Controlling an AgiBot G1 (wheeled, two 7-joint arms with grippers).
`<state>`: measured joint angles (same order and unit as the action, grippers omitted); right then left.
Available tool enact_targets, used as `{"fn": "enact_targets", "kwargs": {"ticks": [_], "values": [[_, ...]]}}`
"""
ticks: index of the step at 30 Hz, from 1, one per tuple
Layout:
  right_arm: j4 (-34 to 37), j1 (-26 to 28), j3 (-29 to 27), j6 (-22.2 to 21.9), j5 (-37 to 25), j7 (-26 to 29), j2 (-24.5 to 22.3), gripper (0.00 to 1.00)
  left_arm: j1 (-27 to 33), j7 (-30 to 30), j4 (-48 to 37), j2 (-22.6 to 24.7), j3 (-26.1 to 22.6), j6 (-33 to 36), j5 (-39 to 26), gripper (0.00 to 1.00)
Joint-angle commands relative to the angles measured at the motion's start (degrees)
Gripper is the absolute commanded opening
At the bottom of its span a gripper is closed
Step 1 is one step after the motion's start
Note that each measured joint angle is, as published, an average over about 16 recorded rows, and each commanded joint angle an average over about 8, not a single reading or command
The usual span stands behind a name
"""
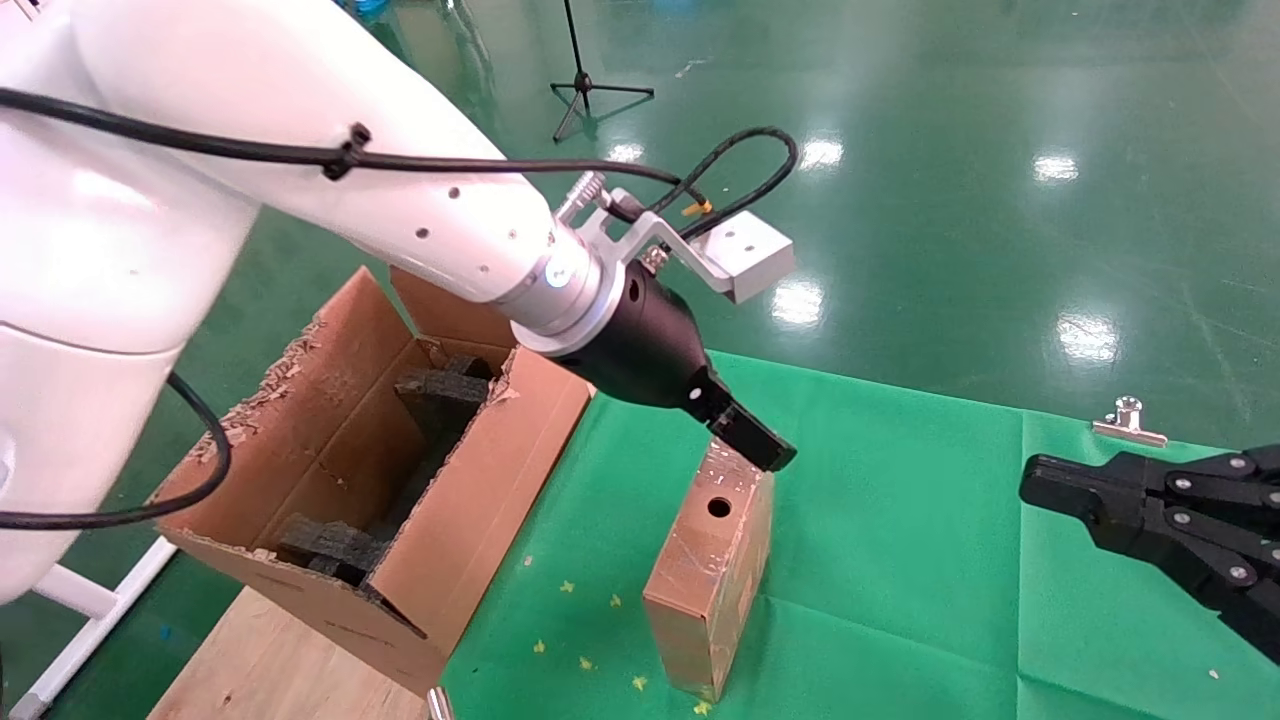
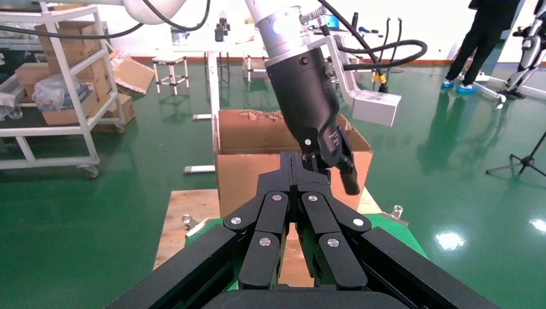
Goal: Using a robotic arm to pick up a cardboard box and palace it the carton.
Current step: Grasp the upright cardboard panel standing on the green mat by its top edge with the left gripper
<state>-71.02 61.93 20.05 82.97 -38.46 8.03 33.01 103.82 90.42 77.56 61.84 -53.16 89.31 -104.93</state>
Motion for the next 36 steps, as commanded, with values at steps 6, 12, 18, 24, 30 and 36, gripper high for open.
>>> {"fn": "enact_targets", "kwargs": {"ticks": [6, 12, 18, 24, 30, 36], "values": [[0.0, 0.0, 0.0, 0.0, 0.0, 0.0, 0.0, 0.0, 0.44, 3.72, 0.06, 0.29, -4.85, -0.18, 1.47, 1.0], [0.0, 0.0, 0.0, 0.0, 0.0, 0.0, 0.0, 0.0, 1.15, 4.71, 0.09, 0.23, -8.36, -0.6, 1.88, 1.0], [0.0, 0.0, 0.0, 0.0, 0.0, 0.0, 0.0, 0.0, 1.23, 5.34, 0.08, 0.32, -10.7, -1.04, 3.43, 1.0], [0.0, 0.0, 0.0, -0.01, 0.0, 0.0, 0.0, 0.23, 1.51, 5.27, 0.04, 0.57, -12.42, -1.33, 4.35, 1.0], [0.02, -0.01, 0.0, -0.02, 0.01, 0.0, -0.01, 0.96, 1.87, 5.23, 0.02, 0.7, -13.31, -1.5, 4.63, 0.93], [0.02, -0.01, 0.0, -0.02, 0.01, 0.0, -0.01, 1.0, 1.89, 5.23, 0.02, 0.69, -13.1, -1.51, 4.61, 0.18]]}}
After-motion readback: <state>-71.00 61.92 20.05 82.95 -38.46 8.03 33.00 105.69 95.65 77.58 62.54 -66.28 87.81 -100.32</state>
